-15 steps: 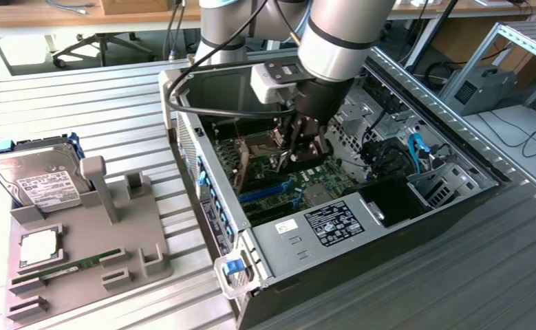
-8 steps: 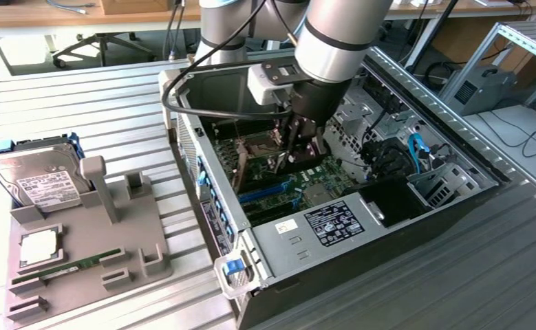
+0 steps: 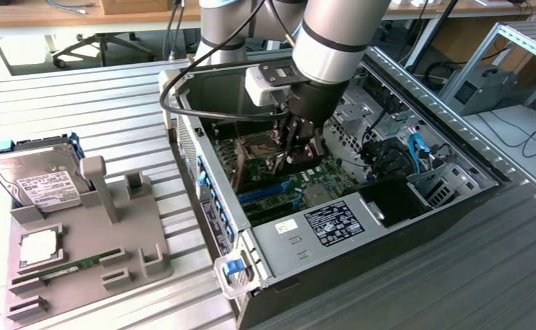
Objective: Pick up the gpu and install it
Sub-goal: 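Insert the gpu into the slot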
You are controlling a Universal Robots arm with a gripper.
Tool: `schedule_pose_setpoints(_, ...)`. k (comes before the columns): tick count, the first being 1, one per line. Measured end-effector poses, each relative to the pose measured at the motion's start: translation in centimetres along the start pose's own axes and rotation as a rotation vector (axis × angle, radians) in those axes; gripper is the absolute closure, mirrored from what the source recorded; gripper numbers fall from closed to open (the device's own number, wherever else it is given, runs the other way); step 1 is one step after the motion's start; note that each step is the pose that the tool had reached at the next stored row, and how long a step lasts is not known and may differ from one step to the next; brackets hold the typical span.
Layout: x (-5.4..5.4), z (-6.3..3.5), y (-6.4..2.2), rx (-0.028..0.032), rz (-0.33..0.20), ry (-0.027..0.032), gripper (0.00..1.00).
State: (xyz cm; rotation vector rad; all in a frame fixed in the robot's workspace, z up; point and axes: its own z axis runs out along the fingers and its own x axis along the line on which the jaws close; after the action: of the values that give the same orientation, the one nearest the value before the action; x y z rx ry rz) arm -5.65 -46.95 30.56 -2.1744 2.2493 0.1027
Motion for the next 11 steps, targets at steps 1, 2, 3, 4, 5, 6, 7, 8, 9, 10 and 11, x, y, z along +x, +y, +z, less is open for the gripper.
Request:
schedule_pose_setpoints(1, 0.00, 0.02, 0.04, -0.0001, 0.000, 0.0000, 0.73)
schedule_pose_setpoints(2, 0.00, 0.04, 0.06, 0.0000, 0.000, 0.0000, 0.73)
schedule_pose_setpoints(3, 0.01, 0.06, 0.08, 0.0000, 0.000, 0.0000, 0.73)
schedule_pose_setpoints(4, 0.01, 0.08, 0.11, 0.0000, 0.000, 0.0000, 0.73)
schedule_pose_setpoints(5, 0.01, 0.10, 0.14, 0.0000, 0.000, 0.0000, 0.73)
schedule_pose_setpoints(6, 0.01, 0.11, 0.16, 0.0000, 0.000, 0.0000, 0.73)
schedule_pose_setpoints(7, 0.01, 0.13, 0.17, -0.0001, 0.000, 0.0001, 0.73)
schedule_pose_setpoints(8, 0.01, 0.14, 0.17, 0.0000, 0.000, 0.0000, 0.73)
schedule_pose_setpoints(9, 0.01, 0.16, 0.19, 0.0000, 0.000, 0.0000, 0.73)
schedule_pose_setpoints(10, 0.02, 0.17, 0.19, 0.0000, 0.000, 0.0000, 0.73)
schedule_pose_setpoints(11, 0.02, 0.19, 0.19, 0.0000, 0.000, 0.0000, 0.73)
